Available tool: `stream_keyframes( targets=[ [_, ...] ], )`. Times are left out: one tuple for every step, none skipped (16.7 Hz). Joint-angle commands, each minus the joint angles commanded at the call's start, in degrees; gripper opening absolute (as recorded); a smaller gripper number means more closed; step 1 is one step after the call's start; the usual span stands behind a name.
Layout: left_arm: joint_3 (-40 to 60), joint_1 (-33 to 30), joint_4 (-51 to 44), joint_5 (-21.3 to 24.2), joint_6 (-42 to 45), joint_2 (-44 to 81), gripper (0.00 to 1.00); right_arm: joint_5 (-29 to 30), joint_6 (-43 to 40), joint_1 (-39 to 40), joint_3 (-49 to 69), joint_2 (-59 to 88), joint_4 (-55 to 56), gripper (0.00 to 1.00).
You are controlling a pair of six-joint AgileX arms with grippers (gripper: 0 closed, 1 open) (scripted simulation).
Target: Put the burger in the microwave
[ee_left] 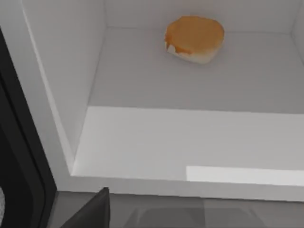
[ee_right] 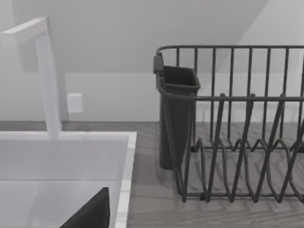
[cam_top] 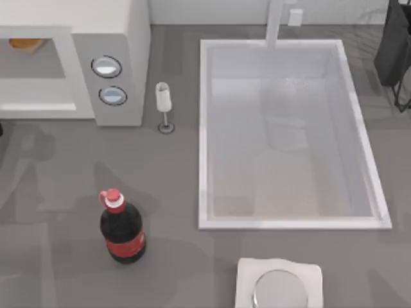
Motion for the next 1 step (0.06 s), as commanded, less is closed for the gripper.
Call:
stream_keyframes(
  targets=[
    [0.0,0.0,-0.1,0.0,0.0,-0.1,1.0,0.0,0.0,0.0,0.0,0.0,0.0,1.0]
  ],
)
